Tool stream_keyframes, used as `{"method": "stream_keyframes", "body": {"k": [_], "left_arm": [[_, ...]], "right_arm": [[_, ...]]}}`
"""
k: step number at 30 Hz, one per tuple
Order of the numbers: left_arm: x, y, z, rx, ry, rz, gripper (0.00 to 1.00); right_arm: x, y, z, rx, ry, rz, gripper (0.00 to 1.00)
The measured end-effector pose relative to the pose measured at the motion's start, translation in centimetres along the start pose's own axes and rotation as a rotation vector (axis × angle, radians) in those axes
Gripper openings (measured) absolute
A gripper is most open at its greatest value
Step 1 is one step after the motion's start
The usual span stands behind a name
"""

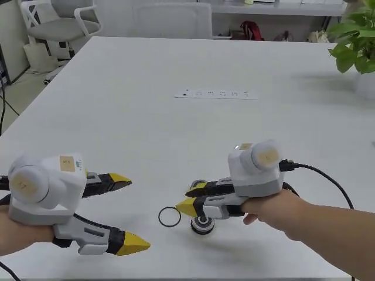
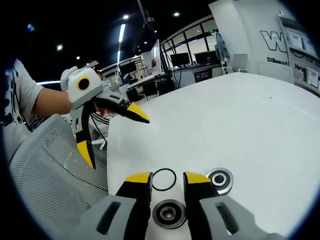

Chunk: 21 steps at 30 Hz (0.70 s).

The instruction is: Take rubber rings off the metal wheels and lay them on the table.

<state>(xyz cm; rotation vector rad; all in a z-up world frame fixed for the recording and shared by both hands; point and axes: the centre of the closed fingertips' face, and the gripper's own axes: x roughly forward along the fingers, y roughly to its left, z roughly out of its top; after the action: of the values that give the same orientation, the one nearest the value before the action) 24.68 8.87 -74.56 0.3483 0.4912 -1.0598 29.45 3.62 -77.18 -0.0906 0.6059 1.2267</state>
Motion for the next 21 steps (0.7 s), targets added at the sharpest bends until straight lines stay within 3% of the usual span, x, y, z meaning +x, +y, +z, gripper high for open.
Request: {"method": "stream_keyframes", "body": {"k": [21], "left_arm": [[0.9,0.4,1.4,0.029,-0.001,-0.020,0.78]], "right_arm": [[-3.6,-0.9,-0.6,-0.029,0.003,0.000,0.31]]}}
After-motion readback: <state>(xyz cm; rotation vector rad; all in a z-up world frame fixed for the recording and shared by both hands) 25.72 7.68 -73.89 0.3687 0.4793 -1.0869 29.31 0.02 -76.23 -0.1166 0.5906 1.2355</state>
